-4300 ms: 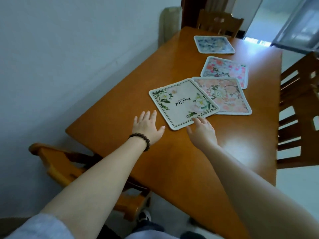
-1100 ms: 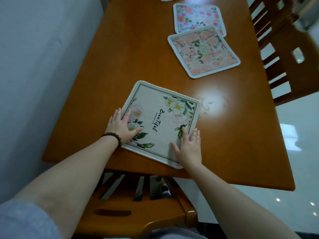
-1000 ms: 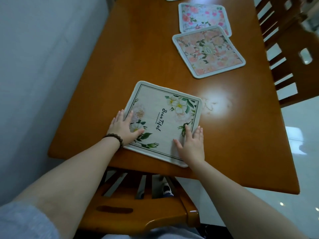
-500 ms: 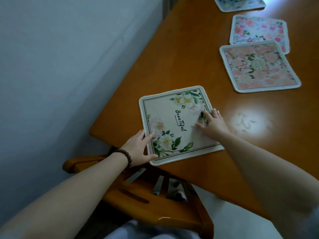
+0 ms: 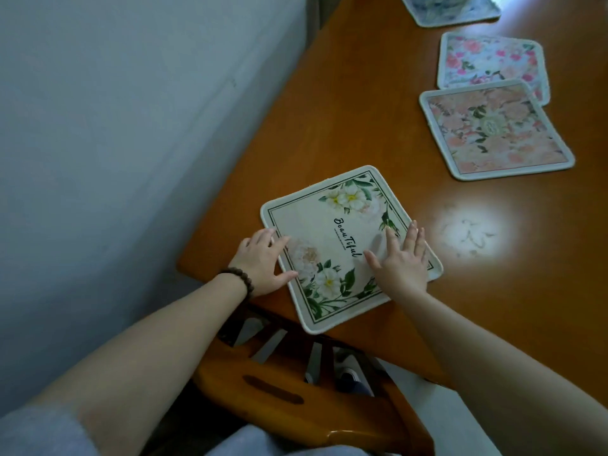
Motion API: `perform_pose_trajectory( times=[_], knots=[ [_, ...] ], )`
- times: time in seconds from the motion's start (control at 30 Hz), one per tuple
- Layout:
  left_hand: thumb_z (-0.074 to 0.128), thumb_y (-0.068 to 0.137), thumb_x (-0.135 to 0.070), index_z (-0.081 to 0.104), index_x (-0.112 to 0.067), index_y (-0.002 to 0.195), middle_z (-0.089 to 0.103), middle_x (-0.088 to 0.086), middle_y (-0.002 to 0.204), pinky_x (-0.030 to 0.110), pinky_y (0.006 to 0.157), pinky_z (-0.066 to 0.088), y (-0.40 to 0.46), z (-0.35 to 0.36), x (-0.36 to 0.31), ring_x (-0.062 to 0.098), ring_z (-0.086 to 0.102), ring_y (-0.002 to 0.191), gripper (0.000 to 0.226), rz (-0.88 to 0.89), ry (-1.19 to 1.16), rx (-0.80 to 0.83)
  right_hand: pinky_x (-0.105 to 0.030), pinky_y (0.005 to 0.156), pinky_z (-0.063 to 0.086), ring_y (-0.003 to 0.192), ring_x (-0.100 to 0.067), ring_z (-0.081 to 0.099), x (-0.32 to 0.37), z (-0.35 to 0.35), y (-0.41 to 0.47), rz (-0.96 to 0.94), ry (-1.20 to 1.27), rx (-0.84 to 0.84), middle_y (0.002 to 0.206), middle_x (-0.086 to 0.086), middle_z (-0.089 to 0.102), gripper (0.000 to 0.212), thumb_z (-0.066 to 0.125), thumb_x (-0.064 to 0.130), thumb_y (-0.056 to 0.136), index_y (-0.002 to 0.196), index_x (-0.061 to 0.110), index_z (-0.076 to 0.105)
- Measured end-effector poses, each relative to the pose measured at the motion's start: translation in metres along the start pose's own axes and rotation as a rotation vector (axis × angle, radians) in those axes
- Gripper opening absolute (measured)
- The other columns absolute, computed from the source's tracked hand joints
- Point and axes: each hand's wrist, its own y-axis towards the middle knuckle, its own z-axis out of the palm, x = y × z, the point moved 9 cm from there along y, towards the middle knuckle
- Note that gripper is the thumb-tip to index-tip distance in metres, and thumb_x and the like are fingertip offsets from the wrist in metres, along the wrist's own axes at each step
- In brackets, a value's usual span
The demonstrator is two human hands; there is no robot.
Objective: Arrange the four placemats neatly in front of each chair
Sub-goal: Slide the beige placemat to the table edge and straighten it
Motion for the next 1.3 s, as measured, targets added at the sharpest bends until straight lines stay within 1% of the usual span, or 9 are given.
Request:
perform_pose_trajectory(
  times=[0.17,0.37,0.57,0.73,0.9,1.03,1.13,1.2,1.3],
  knots=[
    [0.045,0.08,-0.073,0.007,-0.029,0.151,0.001,0.011,0.159,0.048,0.115,0.012,0.047,-0.003,0.023,0.027,0.001,0.145,0.092,-0.081,-0.035,0.07,-0.049,0.113,-0.007,0.141,-0.035,-0.023,-0.013,0.021,-0.035,0.165,0.024,0.026,0.153,-0.016,-0.029,0.092,0.024,0.081,0.079,0.15,0.03,-0.005],
    [0.053,0.07,-0.08,-0.008,-0.036,0.149,-0.015,0.01,0.158,0.051,0.115,0.007,0.083,0.006,0.036,0.028,-0.01,0.145,0.109,-0.124,-0.018,0.223,-0.045,0.112,-0.01,0.141,-0.035,-0.021,-0.01,0.04,-0.048,0.2,0.088,0.063,0.155,-0.013,-0.024,0.093,0.033,0.079,0.079,0.15,0.032,-0.003],
    [0.057,0.065,-0.08,0.0,-0.035,0.15,-0.001,0.012,0.158,0.05,0.113,0.016,0.086,0.005,0.037,0.03,0.002,0.144,0.112,-0.098,0.018,0.213,-0.044,0.11,-0.014,0.142,-0.032,-0.022,-0.007,0.042,-0.041,0.153,0.087,0.074,0.156,-0.014,-0.02,0.092,0.037,0.078,0.079,0.15,0.034,-0.002],
    [0.057,0.066,-0.079,0.0,-0.037,0.15,-0.002,0.011,0.158,0.049,0.112,0.015,0.054,0.021,0.041,0.03,0.001,0.144,0.11,-0.121,-0.025,0.224,-0.049,0.111,-0.012,0.142,-0.035,-0.019,-0.008,0.03,-0.017,0.086,0.023,0.11,0.157,-0.017,-0.016,0.092,0.036,0.079,0.078,0.15,0.034,-0.001],
    [0.06,0.069,-0.074,0.002,-0.039,0.15,0.001,0.01,0.158,0.049,0.111,0.018,0.013,0.036,0.041,0.03,0.003,0.143,0.106,-0.146,-0.047,0.23,-0.052,0.111,-0.008,0.143,-0.036,-0.013,-0.002,0.016,0.009,0.014,0.015,0.122,0.158,-0.016,-0.009,0.089,0.035,0.078,0.079,0.15,0.034,0.006],
    [0.068,0.069,-0.065,0.009,-0.04,0.148,0.017,0.009,0.149,0.047,0.105,0.028,-0.016,0.04,0.044,0.029,0.018,0.136,0.102,-0.181,-0.066,0.185,-0.052,0.113,-0.003,0.145,-0.031,-0.006,0.008,0.007,0.023,-0.094,0.045,0.105,0.159,-0.011,0.002,0.083,0.042,0.073,0.082,0.15,0.032,0.018],
    [0.07,0.066,-0.065,0.006,-0.039,0.147,0.023,0.008,0.142,0.046,0.101,0.032,-0.032,0.042,0.048,0.028,0.024,0.13,0.108,-0.228,-0.051,0.161,-0.051,0.117,0.006,0.145,-0.027,-0.004,0.009,0.004,0.023,-0.116,0.133,0.125,0.16,-0.007,0.001,0.083,0.047,0.067,0.084,0.15,0.029,0.015],
    [0.071,0.062,-0.069,-0.004,-0.039,0.148,0.014,0.011,0.15,0.05,0.105,0.027,-0.036,0.044,0.05,0.03,0.017,0.137,0.118,-0.271,-0.057,0.172,-0.05,0.116,0.008,0.145,-0.026,-0.007,-0.002,0.005,0.01,0.007,0.285,0.082,0.16,-0.006,-0.007,0.09,0.052,0.065,0.082,0.151,0.03,0.007],
    [0.073,0.056,-0.073,-0.021,-0.042,0.144,-0.015,0.009,0.158,0.054,0.112,0.014,-0.034,0.05,0.048,0.029,-0.007,0.145,0.132,-0.285,-0.097,0.232,-0.049,0.116,0.008,0.145,-0.028,-0.009,-0.018,0.016,-0.026,0.179,0.367,0.011,0.159,-0.011,-0.011,0.098,0.053,0.068,0.079,0.151,0.029,-0.001]
  ],
)
